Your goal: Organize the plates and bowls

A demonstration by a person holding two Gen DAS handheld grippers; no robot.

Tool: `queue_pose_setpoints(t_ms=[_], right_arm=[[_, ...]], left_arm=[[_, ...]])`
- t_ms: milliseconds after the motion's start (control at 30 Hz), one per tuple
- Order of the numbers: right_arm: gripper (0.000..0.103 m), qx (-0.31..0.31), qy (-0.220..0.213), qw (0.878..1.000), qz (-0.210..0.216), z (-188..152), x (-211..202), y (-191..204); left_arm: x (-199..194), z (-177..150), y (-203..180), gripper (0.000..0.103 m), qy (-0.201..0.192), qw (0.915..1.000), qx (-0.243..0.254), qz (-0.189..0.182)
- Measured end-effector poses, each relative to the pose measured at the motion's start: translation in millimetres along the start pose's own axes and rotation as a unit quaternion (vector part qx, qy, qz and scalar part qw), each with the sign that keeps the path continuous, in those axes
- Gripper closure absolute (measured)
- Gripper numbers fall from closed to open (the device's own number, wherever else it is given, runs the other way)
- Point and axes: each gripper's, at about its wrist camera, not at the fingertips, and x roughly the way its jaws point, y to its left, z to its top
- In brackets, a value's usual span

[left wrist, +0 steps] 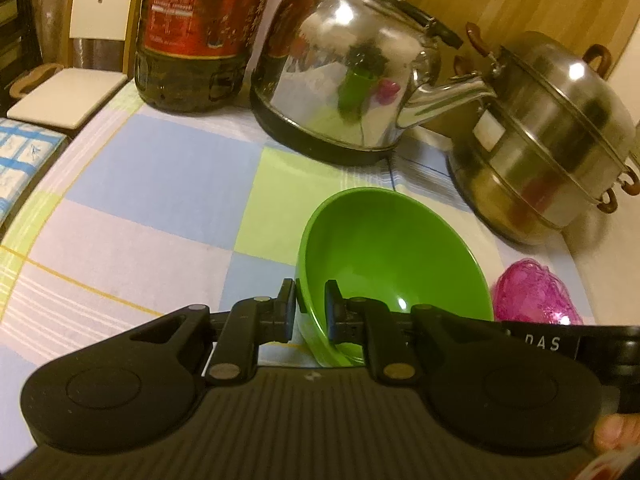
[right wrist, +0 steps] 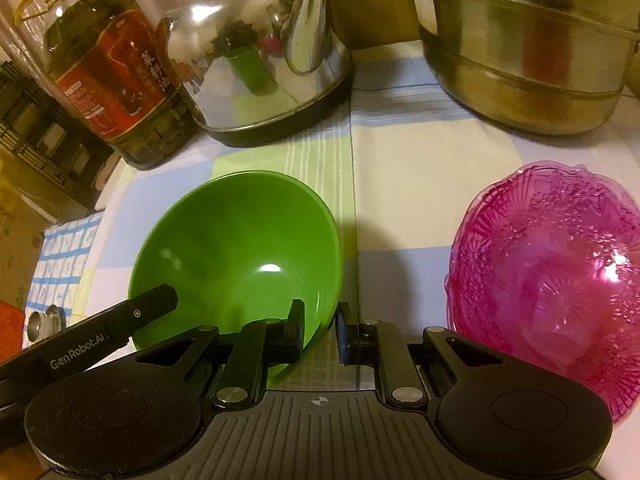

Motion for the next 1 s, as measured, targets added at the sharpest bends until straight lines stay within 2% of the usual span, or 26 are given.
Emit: queue_pose_setpoints(t_ms=[233, 433, 700, 1000], right_arm=[[0.087, -0.006, -0.021, 1.0, 0.009, -12, -38, 8], [0.088, -0.008, -0.044, 0.999, 0.018, -33, -85, 19], [0.088, -0.02, -0.065, 0.997, 0.026, -84, -152, 42], [0.087, 0.012, -0.08, 0.996, 0.027, -162, -214, 34]], left_arm=[[-46, -4, -10, 0.09, -0.024, 0.9996, 0.012, -0.001], [-100, -25, -17, 0.09, -0.035, 0.9992, 0.017, 0.002], [-180, -58, -25, 0.09, -0.057, 0.9982, 0.021, 0.003], [-247, -108, -52, 0.09, -0.053, 0.9966, 0.061, -0.014]])
